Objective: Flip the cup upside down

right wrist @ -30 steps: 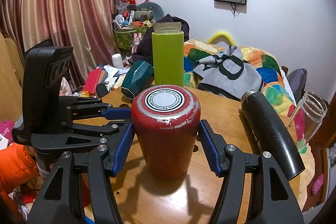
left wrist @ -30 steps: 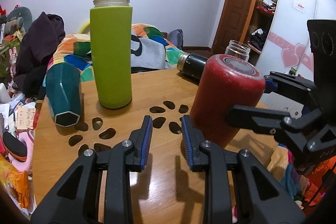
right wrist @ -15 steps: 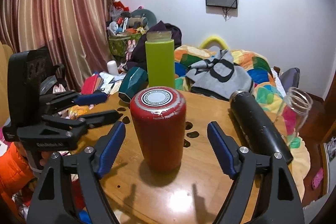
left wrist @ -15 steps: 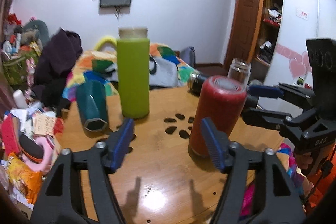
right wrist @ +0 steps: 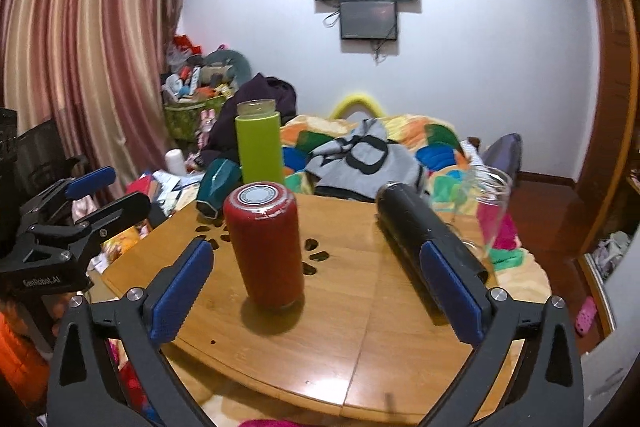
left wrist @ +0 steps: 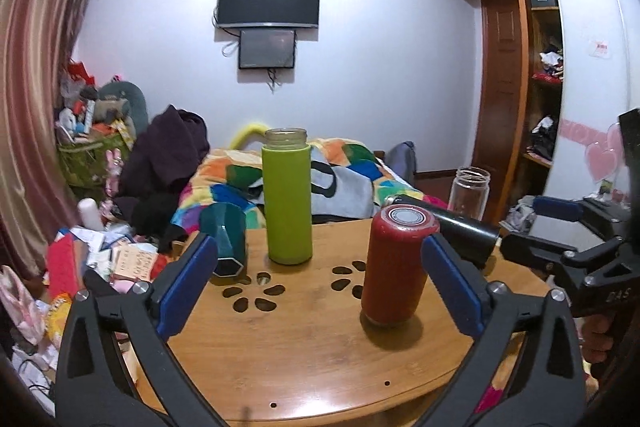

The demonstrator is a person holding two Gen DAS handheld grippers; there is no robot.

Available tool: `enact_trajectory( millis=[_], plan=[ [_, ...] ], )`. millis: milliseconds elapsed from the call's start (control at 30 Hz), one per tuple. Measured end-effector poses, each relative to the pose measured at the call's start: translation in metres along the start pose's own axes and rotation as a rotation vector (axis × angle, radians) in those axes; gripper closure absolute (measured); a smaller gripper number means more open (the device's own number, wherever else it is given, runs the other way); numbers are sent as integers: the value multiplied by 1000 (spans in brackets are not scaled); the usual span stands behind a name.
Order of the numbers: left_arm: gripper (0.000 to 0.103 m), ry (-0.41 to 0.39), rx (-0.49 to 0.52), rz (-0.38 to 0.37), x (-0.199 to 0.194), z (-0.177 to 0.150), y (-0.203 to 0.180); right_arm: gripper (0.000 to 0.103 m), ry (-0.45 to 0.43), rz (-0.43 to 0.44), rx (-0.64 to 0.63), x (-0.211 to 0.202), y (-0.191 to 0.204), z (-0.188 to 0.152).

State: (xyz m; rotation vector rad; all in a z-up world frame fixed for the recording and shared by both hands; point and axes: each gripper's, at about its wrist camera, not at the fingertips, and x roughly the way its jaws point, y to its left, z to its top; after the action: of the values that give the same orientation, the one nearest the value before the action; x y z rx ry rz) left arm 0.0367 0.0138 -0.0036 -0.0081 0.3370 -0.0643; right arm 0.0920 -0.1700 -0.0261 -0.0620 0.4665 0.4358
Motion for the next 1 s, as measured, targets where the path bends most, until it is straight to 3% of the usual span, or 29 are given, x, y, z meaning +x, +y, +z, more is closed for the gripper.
enact_trajectory(
  millis=[267,1000],
  plan=[
    [0,-7,16,34,-6,-14,-15,0,-47,-48,41,-14,-2,-10],
    [0,-19,14,44,-13,-16,-17,0,-58,-58,53,-19,2,-15]
  ],
)
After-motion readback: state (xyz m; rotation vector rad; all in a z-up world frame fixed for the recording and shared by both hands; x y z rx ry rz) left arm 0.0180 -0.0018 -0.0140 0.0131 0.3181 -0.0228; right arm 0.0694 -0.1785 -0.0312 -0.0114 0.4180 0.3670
